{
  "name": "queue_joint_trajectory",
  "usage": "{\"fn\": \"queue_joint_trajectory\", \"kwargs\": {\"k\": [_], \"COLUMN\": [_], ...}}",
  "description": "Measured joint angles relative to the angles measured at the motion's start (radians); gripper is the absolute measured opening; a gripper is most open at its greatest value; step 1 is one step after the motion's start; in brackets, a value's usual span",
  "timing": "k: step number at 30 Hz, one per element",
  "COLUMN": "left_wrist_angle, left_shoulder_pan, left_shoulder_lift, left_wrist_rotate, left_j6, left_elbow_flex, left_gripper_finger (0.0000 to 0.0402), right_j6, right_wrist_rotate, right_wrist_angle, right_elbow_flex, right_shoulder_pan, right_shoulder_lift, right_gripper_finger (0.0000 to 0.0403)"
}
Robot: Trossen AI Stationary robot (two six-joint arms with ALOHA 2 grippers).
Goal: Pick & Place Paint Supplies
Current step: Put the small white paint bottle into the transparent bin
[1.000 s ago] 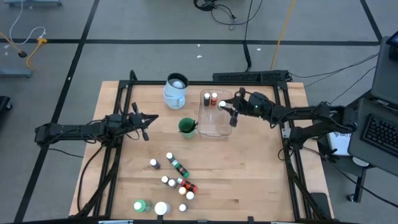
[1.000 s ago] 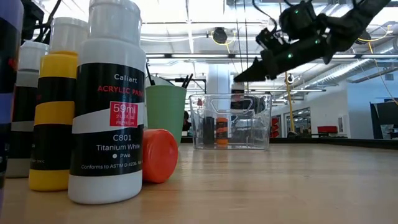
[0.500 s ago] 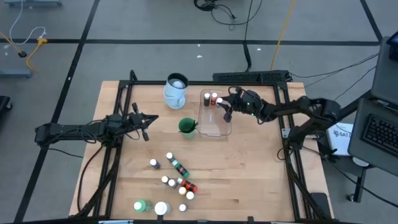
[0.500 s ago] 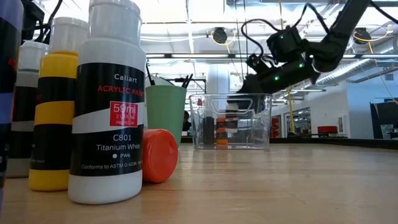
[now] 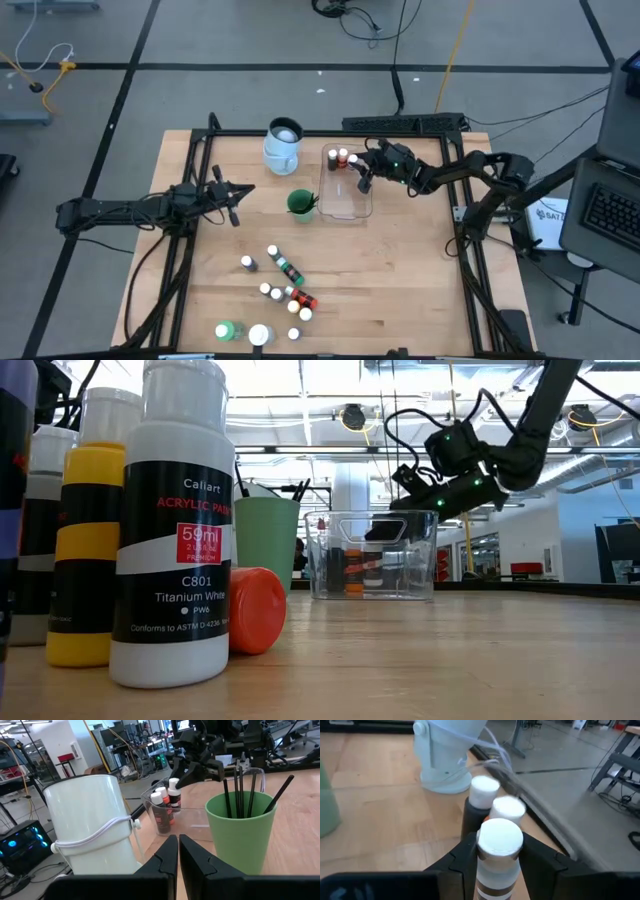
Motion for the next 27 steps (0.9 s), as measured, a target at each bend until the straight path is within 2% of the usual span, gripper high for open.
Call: {"fn": "queue_joint_trajectory", "kwargs": {"k": [5,16,22,27], "left_wrist_angle": [0.000,0.003,0.002,0.002], "left_shoulder_pan": [0.000,0.000,0.000,0.000], "left_shoulder_lift": [0.000,0.000,0.000,0.000], "left_wrist_rotate": [-0.001,-0.001,-0.001,-0.001], "left_j6": [0.000,-0.002,-0.001,0.000], "left_elbow_flex": [0.000,0.000,0.000,0.000], "left_gripper_finger": [0.0021,0.0021,0.0021,0.0021], "right_j6": [-0.007,-0.051,-0.050,-0.060], "right_wrist_rotate": [-0.001,0.029,0.026,0.023], "right_wrist_angle": [0.023,0.161,0.183,0.107], "right_elbow_flex": [0.000,0.000,0.000,-0.001], "right_shoulder_pan": [-0.014,-0.017,-0.001,0.075], "right_shoulder_lift": [0.034,0.040,0.018,-0.045], "right_gripper_finger": [0.0116,0.0175,0.0178,0.0168]}}
